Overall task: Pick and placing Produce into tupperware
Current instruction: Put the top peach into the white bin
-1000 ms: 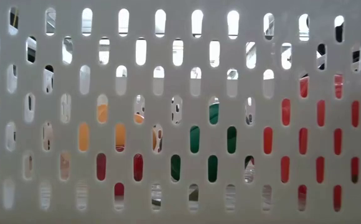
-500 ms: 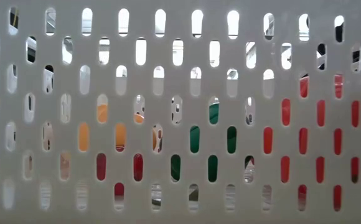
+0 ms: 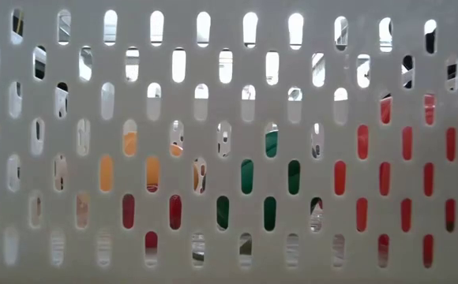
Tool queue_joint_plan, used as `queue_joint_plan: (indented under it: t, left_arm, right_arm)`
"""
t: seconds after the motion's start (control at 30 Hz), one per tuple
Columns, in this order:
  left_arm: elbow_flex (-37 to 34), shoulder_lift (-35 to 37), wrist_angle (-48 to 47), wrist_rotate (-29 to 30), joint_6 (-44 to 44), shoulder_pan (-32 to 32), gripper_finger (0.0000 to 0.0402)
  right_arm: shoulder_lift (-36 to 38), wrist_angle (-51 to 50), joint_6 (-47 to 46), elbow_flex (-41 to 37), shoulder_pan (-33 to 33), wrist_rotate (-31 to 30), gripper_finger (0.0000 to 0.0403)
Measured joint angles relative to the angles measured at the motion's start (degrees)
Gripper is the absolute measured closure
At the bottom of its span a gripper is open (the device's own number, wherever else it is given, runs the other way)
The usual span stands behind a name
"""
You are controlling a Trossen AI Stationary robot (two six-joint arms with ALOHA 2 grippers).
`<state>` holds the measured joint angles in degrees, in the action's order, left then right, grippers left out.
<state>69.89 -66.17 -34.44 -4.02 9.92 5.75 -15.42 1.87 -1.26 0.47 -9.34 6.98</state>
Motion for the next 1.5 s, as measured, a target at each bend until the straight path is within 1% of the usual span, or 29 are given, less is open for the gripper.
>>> queue_joint_plan:
  t: [0.2, 0.3, 0.47, 0.73, 0.93, 1.13, 1.5]
  left_arm:
    - [0.0, -2.6, -1.0, 1.0, 0.9, 2.0, 0.0268]
    - [1.4, -4.5, -3.0, 1.1, 0.9, 2.3, 0.0268]
    - [6.0, -8.8, -6.9, 1.1, 0.6, 2.3, 0.0268]
    - [15.1, -16.5, -13.9, 1.2, -2.2, 2.3, 0.0268]
    - [19.4, -21.3, -18.3, 0.6, -2.8, 2.8, 0.0268]
    - [19.8, -23.6, -18.1, 0.6, -3.5, 4.6, 0.0268]
    - [19.8, -27.3, -18.0, 0.6, -2.6, 6.0, 0.0268]
  right_arm:
    - [0.0, 0.0, 0.0, 0.0, 0.0, 0.0, 0.0402]
    - [0.0, 0.0, 0.0, 0.0, 0.0, 0.0, 0.0402]
    - [0.0, 0.0, 0.0, 0.0, 0.0, 0.0, 0.0402]
    - [0.0, 0.0, 0.0, 0.0, 0.0, 0.0, 0.0402]
    - [0.0, 0.0, 0.0, 0.0, 0.0, 0.0, 0.0402]
    - [0.0, 0.0, 0.0, 0.0, 0.0, 0.0, 0.0402]
    - [0.0, 0.0, 0.0, 0.0, 0.0, 0.0, 0.0402]
